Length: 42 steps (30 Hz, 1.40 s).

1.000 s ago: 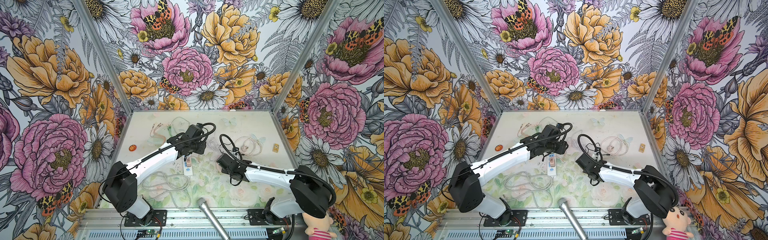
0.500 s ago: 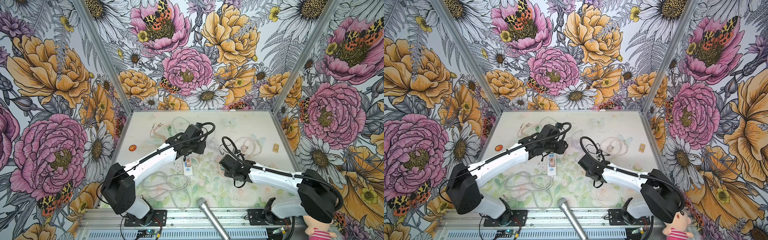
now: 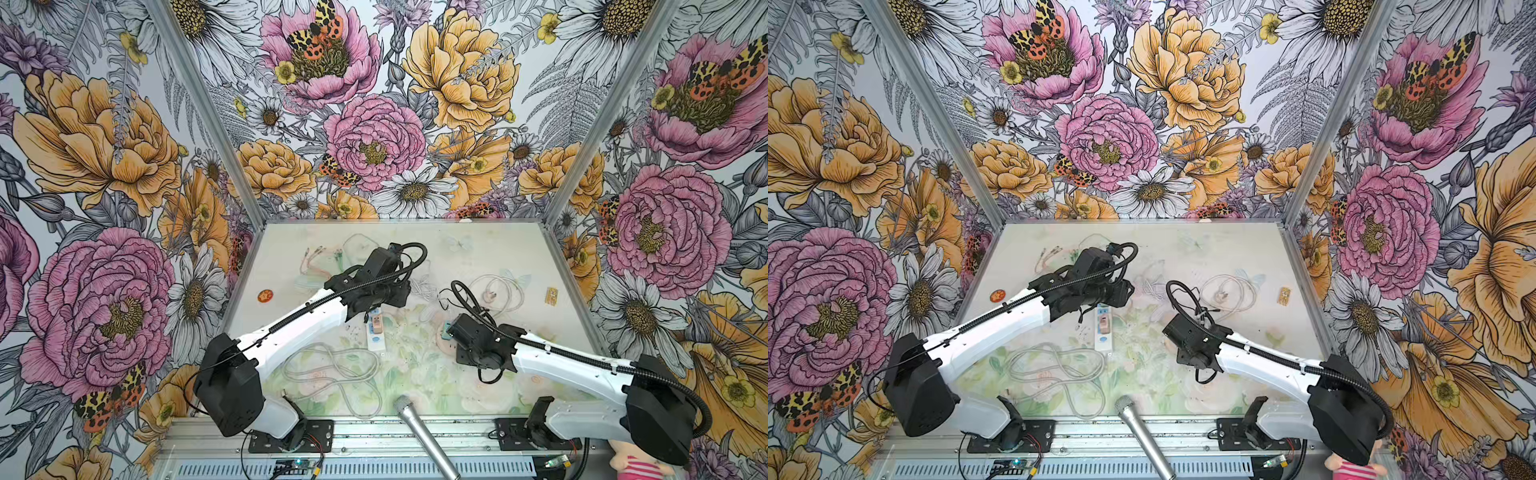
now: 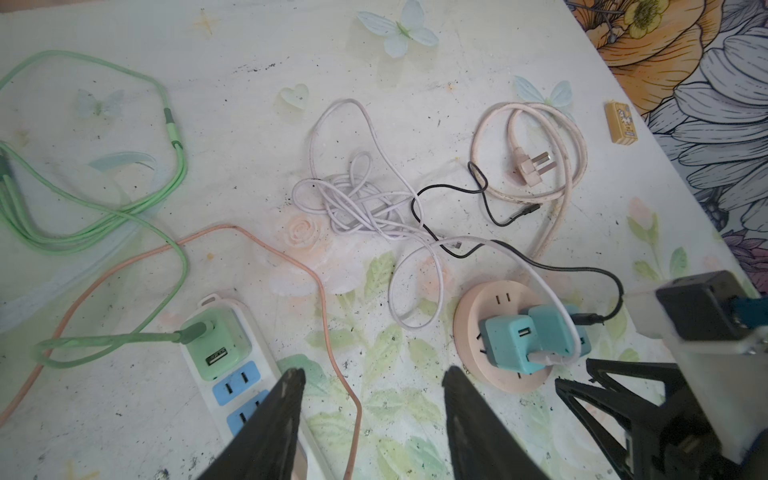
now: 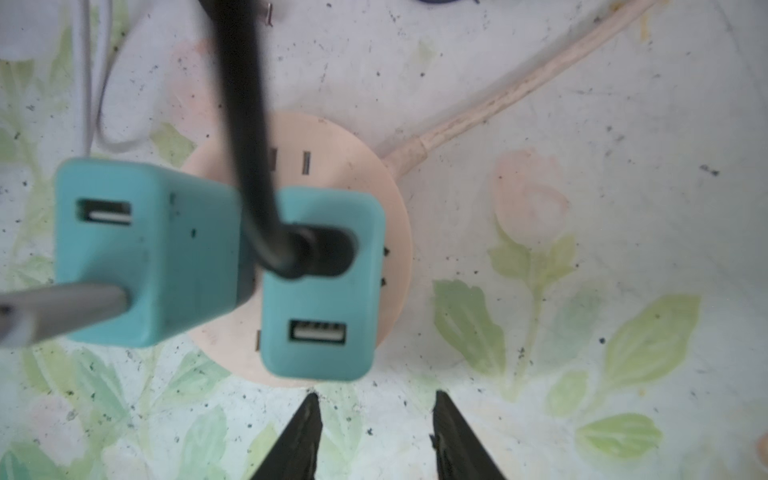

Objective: Insert the plug

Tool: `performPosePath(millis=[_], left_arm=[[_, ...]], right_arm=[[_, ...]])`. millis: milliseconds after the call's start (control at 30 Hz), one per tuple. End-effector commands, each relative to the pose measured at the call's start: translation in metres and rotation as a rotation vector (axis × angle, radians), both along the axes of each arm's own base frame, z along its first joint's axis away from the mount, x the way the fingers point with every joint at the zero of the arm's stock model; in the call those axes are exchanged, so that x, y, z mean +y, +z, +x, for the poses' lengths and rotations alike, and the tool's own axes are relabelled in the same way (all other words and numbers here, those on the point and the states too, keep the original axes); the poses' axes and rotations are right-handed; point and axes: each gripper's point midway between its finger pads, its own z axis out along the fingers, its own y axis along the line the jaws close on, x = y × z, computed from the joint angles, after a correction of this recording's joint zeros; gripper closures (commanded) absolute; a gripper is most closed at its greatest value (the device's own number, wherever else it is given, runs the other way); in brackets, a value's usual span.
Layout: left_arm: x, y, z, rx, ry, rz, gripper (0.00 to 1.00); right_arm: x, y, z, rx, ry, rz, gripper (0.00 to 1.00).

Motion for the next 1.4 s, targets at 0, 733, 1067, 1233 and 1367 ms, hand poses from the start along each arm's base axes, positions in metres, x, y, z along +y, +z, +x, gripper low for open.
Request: performPosePath(millis=[0, 733, 1067, 1233, 1367], left_arm=[[0.008, 0.007, -0.005, -0.009, -0.001, 0.011, 0.43], [0.100, 0.040, 0.070, -0.095, 0.180, 0.040, 0.41], [0.193, 0.034, 0.117, -0.148, 0.381, -0.022, 0.41], [0.224, 0.035, 0.114, -0.242, 0.426, -0.120, 0.40], [0.246, 0.027, 0.108, -0.302, 0.466, -0.202, 0.39]], right_arm=[[0.005, 0.019, -0.004, -0.012, 0.052, 0.039, 0.55], [-0.095, 0.182, 0.134, -0.329, -0.053, 0.061, 0.50], [-0.141, 0.176, 0.207, -0.493, -0.041, 0.188, 0.50], [-0.158, 0.147, 0.210, -0.493, -0.043, 0.181, 0.50], [-0.165, 0.132, 0.204, -0.534, -0.031, 0.182, 0.50]])
